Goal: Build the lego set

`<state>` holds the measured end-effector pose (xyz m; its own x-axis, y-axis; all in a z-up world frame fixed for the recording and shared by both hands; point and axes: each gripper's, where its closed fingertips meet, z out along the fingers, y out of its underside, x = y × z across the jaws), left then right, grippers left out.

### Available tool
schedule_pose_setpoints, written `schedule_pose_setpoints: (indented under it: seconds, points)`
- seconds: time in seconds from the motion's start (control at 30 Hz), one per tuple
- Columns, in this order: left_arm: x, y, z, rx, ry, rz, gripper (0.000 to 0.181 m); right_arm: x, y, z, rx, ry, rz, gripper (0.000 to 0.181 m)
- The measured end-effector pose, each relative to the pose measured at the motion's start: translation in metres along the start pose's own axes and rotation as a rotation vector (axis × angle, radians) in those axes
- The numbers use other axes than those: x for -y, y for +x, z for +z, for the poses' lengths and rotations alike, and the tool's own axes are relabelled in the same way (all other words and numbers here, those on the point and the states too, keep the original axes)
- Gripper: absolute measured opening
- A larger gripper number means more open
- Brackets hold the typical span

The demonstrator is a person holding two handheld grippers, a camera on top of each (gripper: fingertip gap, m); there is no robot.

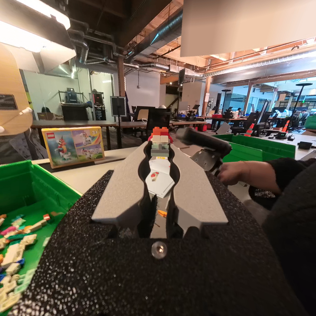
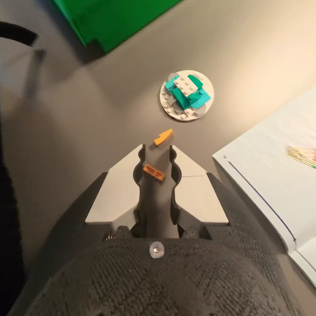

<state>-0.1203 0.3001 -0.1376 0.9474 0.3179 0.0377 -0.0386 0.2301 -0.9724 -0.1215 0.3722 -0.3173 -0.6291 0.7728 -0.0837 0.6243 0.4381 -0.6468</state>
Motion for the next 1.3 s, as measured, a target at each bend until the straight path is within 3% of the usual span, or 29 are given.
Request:
schedule_pose_setpoints:
  seconds: [0.1, 0.23, 0.33, 0.47, 0.63, 0.83, 1.17, 1.3]
  points:
    - [-0.007, 0.002, 0.001, -0.017, -0.014, -0.025, 0.015, 0.003, 0.004, 0.004, -0.060, -0.007, 0.005, 0.024]
    - [-0.010, 0.003, 0.004, -0.037, -0.018, -0.033, 0.015, 0.004, 0.012, 0.006, -0.123, -0.018, -0.044, 0.006]
    - [-0.011, 0.004, 0.007, -0.051, -0.013, -0.027, 0.015, 0.005, 0.019, -0.007, -0.189, 0.004, -0.147, 0.005]
    - [-0.015, 0.013, 0.021, -0.114, 0.002, -0.040, 0.015, -0.015, 0.046, -0.050, -0.370, -0.053, -0.417, 0.005]
    - [-0.026, 0.039, 0.049, -0.218, 0.015, -0.058, 0.015, -0.070, 0.073, -0.093, -0.543, -0.284, -0.997, 0.005]
    - [-0.040, 0.051, 0.068, -0.276, 0.008, -0.067, 0.015, -0.097, 0.067, -0.102, -0.494, -0.381, -1.262, 0.005]
    - [-0.042, 0.055, 0.067, -0.293, -0.002, -0.068, 0.015, -0.108, 0.058, -0.099, -0.400, -0.412, -1.398, 0.008]
    - [-0.044, 0.060, 0.067, -0.309, -0.009, -0.065, 0.015, -0.111, 0.061, -0.109, -0.365, -0.379, -1.177, 0.018]
